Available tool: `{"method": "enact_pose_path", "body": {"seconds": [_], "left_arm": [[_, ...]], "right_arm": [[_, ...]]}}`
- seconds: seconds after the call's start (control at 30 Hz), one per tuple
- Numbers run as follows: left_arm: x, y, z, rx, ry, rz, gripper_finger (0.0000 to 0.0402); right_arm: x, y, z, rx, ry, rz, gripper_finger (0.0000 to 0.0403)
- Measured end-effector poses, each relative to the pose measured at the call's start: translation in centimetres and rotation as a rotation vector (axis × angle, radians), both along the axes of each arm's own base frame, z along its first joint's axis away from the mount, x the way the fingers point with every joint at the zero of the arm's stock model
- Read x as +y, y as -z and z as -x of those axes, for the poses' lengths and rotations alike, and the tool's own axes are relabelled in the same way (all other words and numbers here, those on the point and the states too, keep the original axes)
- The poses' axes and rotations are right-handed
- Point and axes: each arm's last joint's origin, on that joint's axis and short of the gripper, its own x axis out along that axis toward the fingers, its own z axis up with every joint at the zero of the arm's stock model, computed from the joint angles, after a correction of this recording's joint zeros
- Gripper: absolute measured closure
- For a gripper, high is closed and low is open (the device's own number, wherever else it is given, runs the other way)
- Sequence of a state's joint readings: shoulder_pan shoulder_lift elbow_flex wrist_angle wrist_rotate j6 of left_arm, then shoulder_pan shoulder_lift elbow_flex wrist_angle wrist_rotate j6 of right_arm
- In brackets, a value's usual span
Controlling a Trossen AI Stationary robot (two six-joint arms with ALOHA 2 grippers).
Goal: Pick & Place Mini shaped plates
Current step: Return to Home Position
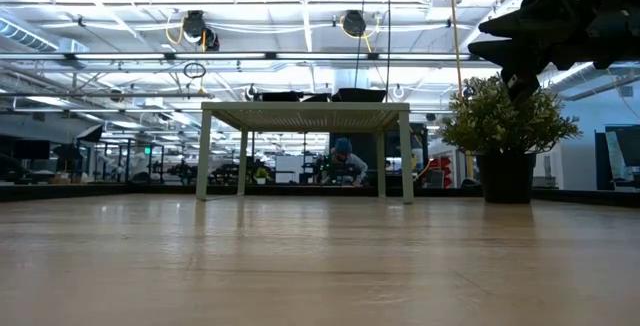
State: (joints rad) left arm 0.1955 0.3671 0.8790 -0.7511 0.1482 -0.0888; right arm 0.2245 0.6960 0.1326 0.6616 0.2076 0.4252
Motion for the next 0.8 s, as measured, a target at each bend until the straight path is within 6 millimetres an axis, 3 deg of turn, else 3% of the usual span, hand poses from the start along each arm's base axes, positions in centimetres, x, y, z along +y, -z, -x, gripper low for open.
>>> {"method": "enact_pose_path", "body": {"seconds": [0.33,0.6,0.8], "left_arm": [[0.1,6.4,-1.8,-0.235,0.062,0.078,0.0321],[0.3,9.9,-2.4,-0.483,0.074,0.118,0.0321],[0.3,11.5,-2.6,-0.77,0.123,0.057,0.0321]], "right_arm": [[0.0,0.0,0.0,0.0,-0.001,0.0,0.0289],[0.0,0.0,0.0,0.0,0.0,0.0,0.0289],[0.0,0.0,0.0,0.0,-0.001,0.0,0.0289]]}}
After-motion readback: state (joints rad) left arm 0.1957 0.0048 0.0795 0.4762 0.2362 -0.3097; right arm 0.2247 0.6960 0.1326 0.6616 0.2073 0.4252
